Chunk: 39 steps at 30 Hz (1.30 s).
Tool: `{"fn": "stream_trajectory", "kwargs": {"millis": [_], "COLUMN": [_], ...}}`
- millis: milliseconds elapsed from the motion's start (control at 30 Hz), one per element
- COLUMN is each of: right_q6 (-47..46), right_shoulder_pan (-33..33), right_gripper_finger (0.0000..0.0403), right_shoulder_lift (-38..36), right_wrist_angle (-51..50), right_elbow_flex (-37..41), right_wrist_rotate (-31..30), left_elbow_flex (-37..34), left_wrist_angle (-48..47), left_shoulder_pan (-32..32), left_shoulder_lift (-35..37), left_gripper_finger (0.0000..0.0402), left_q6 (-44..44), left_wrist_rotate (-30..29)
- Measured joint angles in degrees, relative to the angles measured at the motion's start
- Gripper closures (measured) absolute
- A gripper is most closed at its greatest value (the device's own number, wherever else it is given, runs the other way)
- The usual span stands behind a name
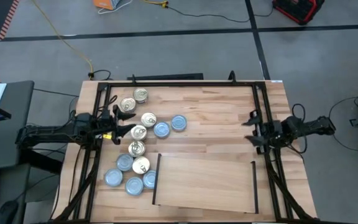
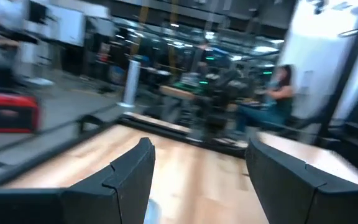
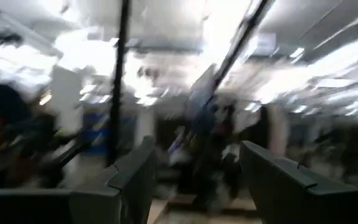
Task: Stack canned seafood by type on shelf
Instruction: Put the green tuna can on the shelf
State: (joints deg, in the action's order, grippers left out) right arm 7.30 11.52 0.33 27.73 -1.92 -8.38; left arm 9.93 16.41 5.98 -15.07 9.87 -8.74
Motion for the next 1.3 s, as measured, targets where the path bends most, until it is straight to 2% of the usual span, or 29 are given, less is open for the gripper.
{"fn": "stream_trajectory", "kwargs": {"millis": [100,167,300,500,633,800,933,1133,1300], "right_q6": [-1.2,-3.3,-8.9,-15.6,-16.1,-15.8,-9.3,0.2,0.2], "right_shoulder_pan": [-3.7,-6.6,-12.4,-18.9,-20.8,-20.9,-20.7,-19.5,-20.7], "right_gripper_finger": [0.0147,0.0147,0.0147,0.0147,0.0147,0.0147,0.0147,0.0147,0.0147], "right_shoulder_lift": [0.5,3.4,11.5,28.7,42.8,59.4,69.4,79.3,87.6], "right_wrist_angle": [-4.0,-5.7,-5.7,-6.6,-10.5,-16.7,-17.2,-18.6,-29.4], "right_elbow_flex": [-1.5,-2.0,-4.2,-12.5,-20.9,-32.9,-40.7,-51.2,-60.5], "right_wrist_rotate": [-5.6,-8.1,-8.4,-8.4,-6.3,-3.9,1.3,3.8,3.7], "left_elbow_flex": [0.6,1.7,5.4,13.1,17.7,18.9,19.0,19.0,19.0], "left_wrist_angle": [0.3,0.1,0.1,-0.9,-3.2,-3.0,-5.1,-12.6,-16.6], "left_shoulder_pan": [1.7,3.2,6.1,9.5,9.9,9.9,9.9,9.9,9.8], "left_shoulder_lift": [-1.1,-2.9,-9.2,-21.1,-26.4,-25.7,-22.1,-19.4,-19.8], "left_gripper_finger": [0.0162,0.0162,0.0162,0.0162,0.0162,0.0162,0.0162,0.0162,0.0162], "left_q6": [-3.7,-5.9,-9.3,-13.1,-15.1,-16.4,-17.1,-15.7,-15.9], "left_wrist_rotate": [-3.6,-5.0,-5.1,-4.1,-4.7,-5.9,-5.7,-2.8,-0.3]}}
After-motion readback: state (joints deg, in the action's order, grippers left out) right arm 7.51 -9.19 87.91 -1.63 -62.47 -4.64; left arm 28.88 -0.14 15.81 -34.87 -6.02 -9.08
